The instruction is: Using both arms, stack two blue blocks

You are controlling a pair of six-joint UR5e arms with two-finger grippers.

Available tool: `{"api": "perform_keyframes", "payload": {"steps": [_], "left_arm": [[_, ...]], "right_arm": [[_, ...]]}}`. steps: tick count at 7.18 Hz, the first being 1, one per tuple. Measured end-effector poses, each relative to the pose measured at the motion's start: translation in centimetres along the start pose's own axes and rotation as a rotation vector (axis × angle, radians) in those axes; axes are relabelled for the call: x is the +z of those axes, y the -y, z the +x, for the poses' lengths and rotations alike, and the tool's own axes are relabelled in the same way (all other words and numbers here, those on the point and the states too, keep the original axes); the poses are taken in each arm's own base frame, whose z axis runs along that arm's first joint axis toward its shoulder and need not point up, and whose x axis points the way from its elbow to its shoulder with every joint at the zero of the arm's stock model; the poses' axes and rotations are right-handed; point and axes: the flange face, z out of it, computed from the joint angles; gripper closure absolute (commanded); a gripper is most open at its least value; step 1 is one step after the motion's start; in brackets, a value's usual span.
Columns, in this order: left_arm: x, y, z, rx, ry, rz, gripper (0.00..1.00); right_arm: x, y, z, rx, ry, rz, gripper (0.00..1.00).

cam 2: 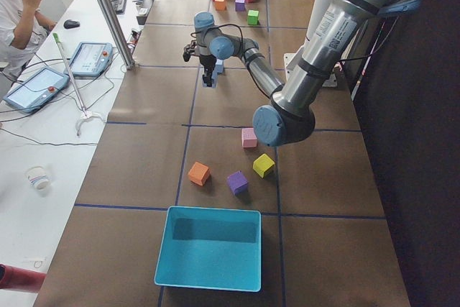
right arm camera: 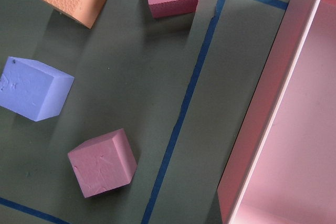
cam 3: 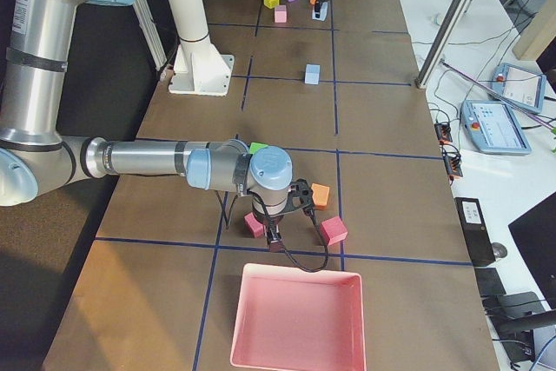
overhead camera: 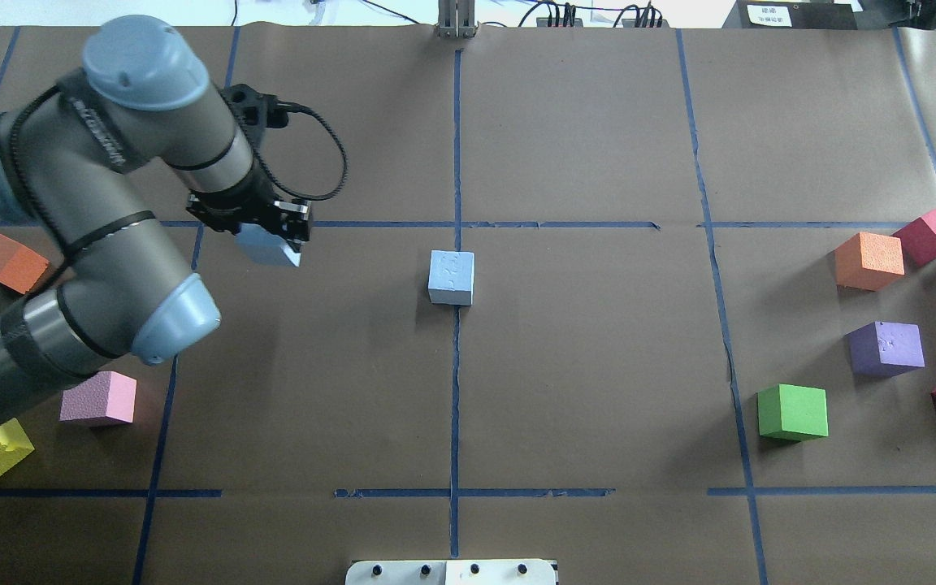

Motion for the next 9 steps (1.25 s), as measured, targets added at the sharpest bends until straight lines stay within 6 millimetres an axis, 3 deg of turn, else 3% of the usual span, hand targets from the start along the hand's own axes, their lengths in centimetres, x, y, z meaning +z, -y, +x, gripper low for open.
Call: {"api": "perform_keyframes", "payload": {"steps": [2, 3, 6, 8, 9], "left_arm": [[1.6, -1.1, 11.6, -0.054, 0.002, 0.02, 0.89], [2.6, -1.4, 14.5, -0.049, 0.004, 0.038, 0.88], [5.2, -0.7, 16.6, 0.002, -0.005, 0.056, 0.85], [5.9, -0.3, 17.0, 0.01, 0.005, 0.051, 0.76], [6.2, 0.0, 17.2, 0.002, 0.011, 0.048, 0.63]], "right_arm": [[0.1, 0.0, 0.0, 0.003, 0.001, -0.001, 0.0], [0.1, 0.0, 0.1, 0.004, 0.001, -0.002, 0.0], [0.2, -0.1, 0.2, 0.007, 0.002, -0.004, 0.0], [0.3, -0.1, 0.3, 0.008, 0.002, -0.005, 0.0], [0.3, -0.1, 0.3, 0.007, 0.002, -0.006, 0.0]]}}
